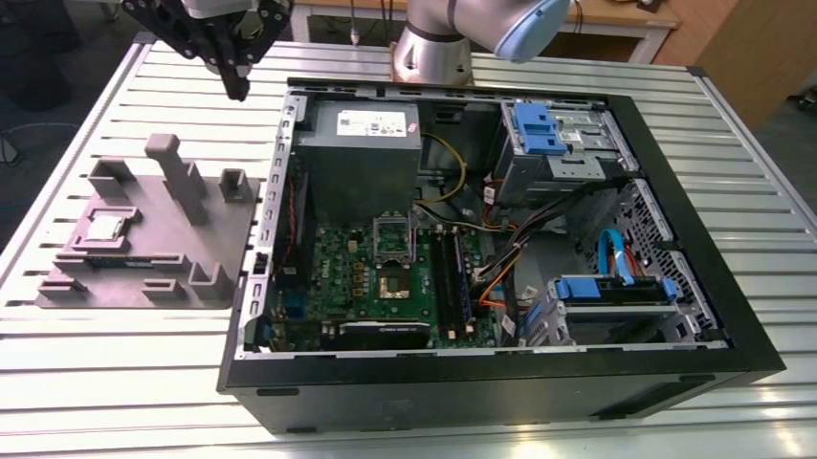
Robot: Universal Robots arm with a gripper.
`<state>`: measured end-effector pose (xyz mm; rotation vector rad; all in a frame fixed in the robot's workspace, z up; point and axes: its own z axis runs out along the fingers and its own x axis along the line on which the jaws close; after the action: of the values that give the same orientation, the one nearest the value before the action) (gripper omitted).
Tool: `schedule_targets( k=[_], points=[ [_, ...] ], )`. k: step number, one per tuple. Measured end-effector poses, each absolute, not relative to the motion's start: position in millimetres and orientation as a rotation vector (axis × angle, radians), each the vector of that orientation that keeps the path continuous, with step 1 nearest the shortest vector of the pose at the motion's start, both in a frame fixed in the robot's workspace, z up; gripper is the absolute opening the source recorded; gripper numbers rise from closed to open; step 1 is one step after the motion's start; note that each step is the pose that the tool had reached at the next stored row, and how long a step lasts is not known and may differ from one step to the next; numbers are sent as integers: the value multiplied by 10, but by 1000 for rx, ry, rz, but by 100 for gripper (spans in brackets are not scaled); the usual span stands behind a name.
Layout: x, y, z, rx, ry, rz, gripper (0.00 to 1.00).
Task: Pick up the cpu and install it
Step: 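Reach for the cpu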
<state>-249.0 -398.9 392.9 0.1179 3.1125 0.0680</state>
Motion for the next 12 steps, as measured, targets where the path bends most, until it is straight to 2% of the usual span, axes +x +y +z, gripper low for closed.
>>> schedule_targets(
  k=[12],
  points=[
    [-2602, -3990, 3929, 118, 3114, 68, 10]
  ],
)
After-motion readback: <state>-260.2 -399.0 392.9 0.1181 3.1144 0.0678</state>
